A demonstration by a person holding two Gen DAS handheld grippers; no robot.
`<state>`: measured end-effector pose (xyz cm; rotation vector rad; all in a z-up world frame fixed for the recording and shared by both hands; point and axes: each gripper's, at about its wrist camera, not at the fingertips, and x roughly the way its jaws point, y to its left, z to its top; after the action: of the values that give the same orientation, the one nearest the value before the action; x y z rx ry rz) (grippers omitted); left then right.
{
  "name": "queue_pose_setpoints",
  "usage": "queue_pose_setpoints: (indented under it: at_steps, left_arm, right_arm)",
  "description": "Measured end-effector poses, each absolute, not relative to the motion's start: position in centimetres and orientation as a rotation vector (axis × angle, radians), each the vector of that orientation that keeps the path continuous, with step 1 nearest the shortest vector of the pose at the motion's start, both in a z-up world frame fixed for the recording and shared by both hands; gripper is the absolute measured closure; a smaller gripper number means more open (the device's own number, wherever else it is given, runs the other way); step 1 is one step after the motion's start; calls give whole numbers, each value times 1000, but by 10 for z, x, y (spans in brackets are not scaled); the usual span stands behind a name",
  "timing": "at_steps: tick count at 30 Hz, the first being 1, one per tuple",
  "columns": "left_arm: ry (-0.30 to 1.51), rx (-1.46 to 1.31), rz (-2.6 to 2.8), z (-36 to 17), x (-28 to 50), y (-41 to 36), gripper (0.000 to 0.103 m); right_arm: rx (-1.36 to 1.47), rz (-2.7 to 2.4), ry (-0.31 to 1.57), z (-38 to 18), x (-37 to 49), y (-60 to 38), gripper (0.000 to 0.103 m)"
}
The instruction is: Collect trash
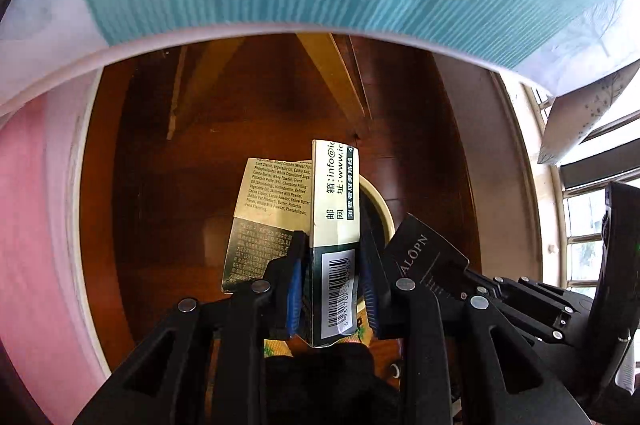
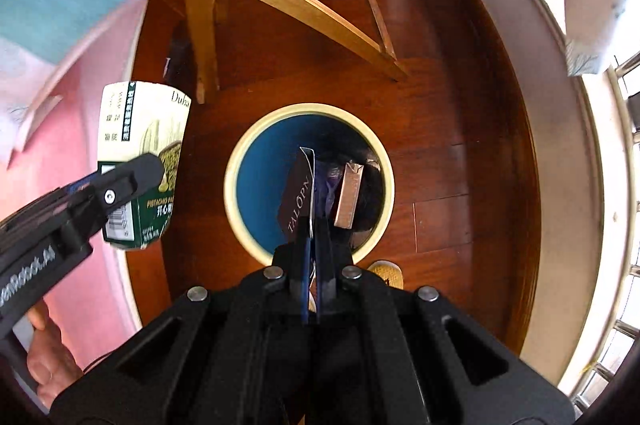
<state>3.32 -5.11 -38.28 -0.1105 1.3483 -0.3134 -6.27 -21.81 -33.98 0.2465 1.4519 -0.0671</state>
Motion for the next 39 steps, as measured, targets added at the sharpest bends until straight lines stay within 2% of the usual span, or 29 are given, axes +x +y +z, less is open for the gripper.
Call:
queue_pose_setpoints:
  at_steps: [3,5,8,9,10,11,13,14,25,39]
  left_arm:
    - [1355,-76,-324,-403,36,-63,75]
    - [1371,-62,-325,-415,38,-70,67]
    - [1373,-24,-306,-428,41,-74,50]
    - [1374,-19,-305,-432,41,-74,36]
    - [1372,-17,-298,-434,41,-71,30]
    - [1367,-18,-288,-436,42,-68,30]
    - [1368,-17,-275,-437,45,-61,29]
    - [1367,-17,-263,-439,46,-58,29]
    - [1326,-36,-159,-409,46,-20,27]
    - [1273,-25,-124,-288,32,-6,27]
  right_arm:
    - [263,-63,1447,-360,-59,-224,103]
    - [289,-55,1445,-370,-57,-228,103]
    - [291,-74,1470,-385,-54,-231,100]
    - [290,-80,1482,-388,-52,-230,97]
    - [295,-84,1490,-390,-52,-230,88]
    - [301,-91,1489,-391,-52,-231,76]
    - [312,-89,1475,-389,-54,-230,62]
    - [312,-82,1472,-388,-54,-230,59]
    - [275,-80,1456,-378,-52,-221,58]
    - [249,-56,1414,-272,-47,-198,58]
